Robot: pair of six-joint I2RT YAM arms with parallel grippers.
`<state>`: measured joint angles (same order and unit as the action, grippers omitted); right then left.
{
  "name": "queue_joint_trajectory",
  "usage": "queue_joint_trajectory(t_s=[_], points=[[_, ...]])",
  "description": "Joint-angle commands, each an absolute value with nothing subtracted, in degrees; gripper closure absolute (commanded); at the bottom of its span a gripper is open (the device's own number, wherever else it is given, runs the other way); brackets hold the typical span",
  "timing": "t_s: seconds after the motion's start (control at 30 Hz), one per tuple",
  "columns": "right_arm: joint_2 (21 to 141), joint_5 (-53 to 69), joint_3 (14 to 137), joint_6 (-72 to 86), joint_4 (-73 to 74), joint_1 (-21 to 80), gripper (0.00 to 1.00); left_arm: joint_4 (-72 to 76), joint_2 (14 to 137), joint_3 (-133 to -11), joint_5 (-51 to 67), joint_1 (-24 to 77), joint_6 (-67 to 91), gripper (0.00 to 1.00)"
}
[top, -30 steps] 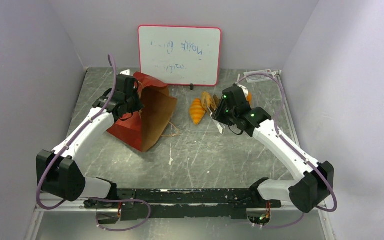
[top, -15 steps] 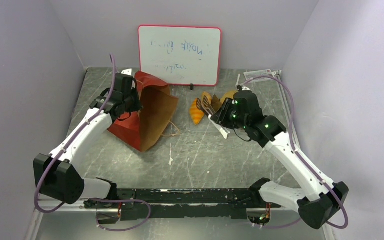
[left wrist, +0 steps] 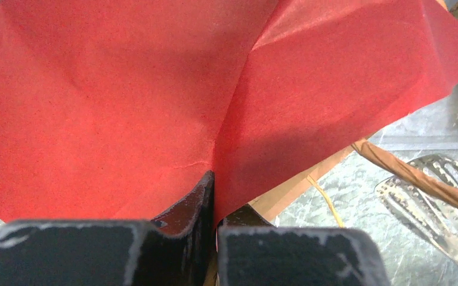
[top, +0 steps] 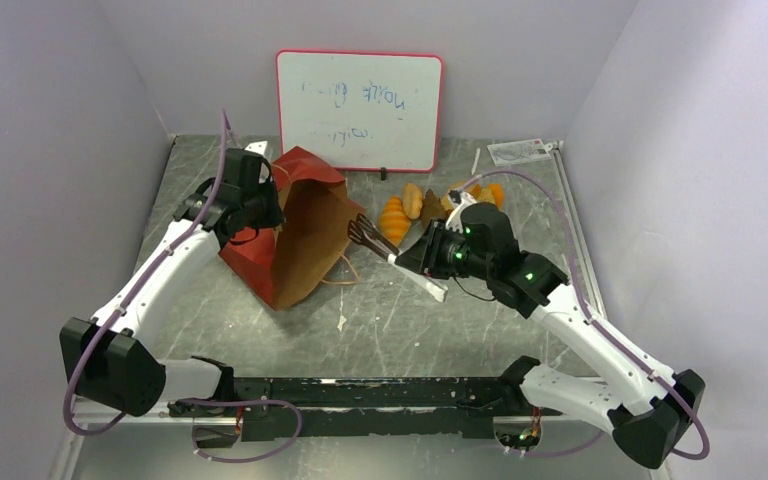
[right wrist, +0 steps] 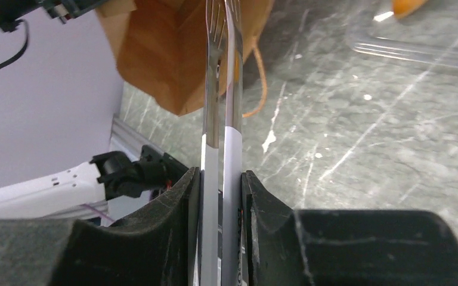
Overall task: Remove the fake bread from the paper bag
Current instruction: Adjust the paper bag at the center of the board.
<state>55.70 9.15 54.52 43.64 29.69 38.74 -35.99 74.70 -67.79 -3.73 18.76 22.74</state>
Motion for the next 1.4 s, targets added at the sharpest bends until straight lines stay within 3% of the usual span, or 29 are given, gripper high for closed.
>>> queue_joint_trajectory(t_s=[0.0, 0.5, 1.03, 1.37], points=[[55.96, 11.23, 55.29, 44.46, 23.34, 42.16, 0.70, -36.28, 72.68, -66.09, -0.47, 18.28, 22.87, 0.93], [62.80, 7.37, 51.72, 46.71, 12.29, 54.23, 0.71, -36.76, 72.28, -64.21, 8.19, 18.25, 17.19, 0.93], [72.51, 10.93, 45.71, 48.25, -3.42, 54.84, 0.71, -40.87, 66.58, -63.41, 11.84, 18.28, 15.17, 0.93], [71.62, 10.79, 50.73, 44.29, 2.01, 54.90, 0.72, -39.54, 67.12, -64.11, 9.85, 18.28, 17.62, 0.93]])
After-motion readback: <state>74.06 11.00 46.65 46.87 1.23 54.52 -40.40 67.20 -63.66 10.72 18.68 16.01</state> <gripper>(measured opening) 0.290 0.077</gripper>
